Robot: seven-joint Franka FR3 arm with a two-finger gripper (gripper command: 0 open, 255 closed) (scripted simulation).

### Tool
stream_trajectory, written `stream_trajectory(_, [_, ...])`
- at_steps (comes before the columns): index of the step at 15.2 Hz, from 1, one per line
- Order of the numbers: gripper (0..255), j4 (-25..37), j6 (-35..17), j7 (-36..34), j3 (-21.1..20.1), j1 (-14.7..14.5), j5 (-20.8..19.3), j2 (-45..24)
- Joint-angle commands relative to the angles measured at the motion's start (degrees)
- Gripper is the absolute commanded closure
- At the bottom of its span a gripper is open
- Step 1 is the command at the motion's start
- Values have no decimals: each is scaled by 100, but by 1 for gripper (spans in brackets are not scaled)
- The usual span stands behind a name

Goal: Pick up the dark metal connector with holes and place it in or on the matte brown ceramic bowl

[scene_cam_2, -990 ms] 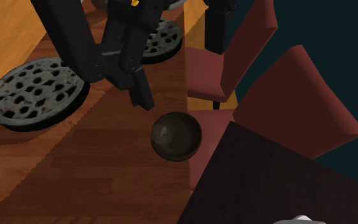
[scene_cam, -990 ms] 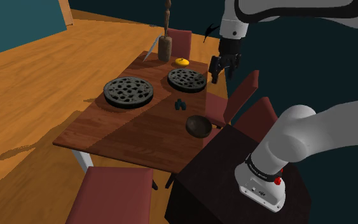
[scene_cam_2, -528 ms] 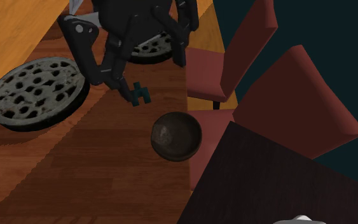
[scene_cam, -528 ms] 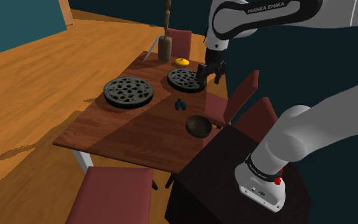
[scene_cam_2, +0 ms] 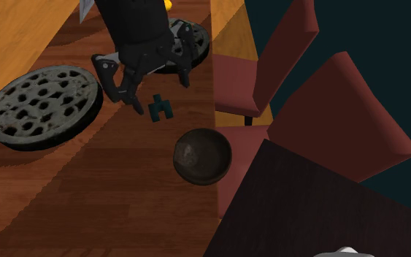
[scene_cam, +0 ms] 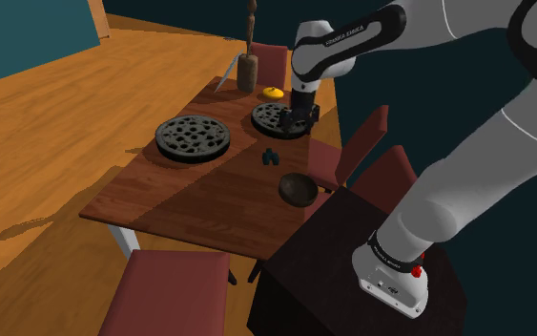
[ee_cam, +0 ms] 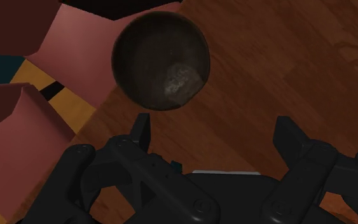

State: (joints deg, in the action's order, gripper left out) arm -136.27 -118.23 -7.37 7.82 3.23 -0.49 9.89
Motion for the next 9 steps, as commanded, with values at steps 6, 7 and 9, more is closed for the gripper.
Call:
stream_trajectory(6, [0,859,-729,186,152,115,251,-1588])
stream_trajectory(7, [0,1004,-807,214,163,139,298,-1813])
stream_trajectory(9, [0,1314,-942,270,178,193,395,-2263])
